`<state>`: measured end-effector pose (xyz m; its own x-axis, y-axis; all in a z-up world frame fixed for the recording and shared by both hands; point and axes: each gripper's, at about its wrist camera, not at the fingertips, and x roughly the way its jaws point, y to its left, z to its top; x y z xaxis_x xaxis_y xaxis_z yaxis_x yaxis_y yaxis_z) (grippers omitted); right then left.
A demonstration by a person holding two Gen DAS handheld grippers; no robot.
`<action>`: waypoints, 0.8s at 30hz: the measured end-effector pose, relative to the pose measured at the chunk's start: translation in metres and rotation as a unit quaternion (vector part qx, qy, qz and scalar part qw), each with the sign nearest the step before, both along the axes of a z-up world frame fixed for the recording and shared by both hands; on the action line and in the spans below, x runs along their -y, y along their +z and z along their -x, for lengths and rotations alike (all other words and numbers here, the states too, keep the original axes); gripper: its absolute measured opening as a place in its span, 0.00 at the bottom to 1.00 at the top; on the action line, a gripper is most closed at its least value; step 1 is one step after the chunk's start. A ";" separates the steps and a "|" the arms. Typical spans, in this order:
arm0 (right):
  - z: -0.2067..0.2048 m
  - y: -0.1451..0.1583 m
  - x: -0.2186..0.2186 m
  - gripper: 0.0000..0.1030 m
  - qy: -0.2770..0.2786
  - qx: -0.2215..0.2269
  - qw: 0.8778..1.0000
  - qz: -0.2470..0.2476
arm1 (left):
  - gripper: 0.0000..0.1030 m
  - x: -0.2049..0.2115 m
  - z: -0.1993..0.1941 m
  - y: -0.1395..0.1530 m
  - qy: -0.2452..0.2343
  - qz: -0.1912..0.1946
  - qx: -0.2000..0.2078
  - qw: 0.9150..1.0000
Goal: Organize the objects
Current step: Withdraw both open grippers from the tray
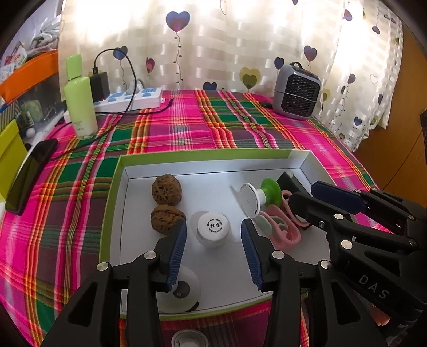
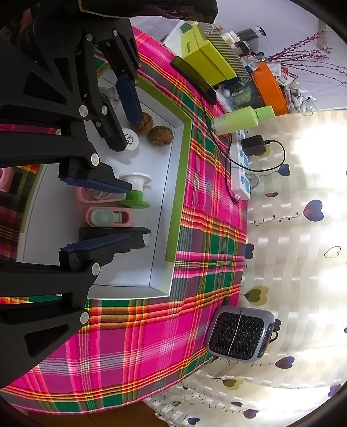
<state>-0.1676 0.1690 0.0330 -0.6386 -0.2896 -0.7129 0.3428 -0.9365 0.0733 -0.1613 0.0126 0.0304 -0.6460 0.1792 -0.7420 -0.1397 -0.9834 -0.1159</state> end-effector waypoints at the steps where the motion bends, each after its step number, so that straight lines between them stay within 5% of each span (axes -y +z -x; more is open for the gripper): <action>1: -0.001 0.000 0.000 0.35 -0.001 0.000 1.000 0.001 | 0.40 0.001 -0.001 0.000 0.001 0.001 0.000 1.000; 24: -0.039 0.010 -0.001 0.38 -0.014 -0.011 1.000 0.020 | 0.40 0.011 -0.043 0.012 0.020 0.007 -0.026 0.999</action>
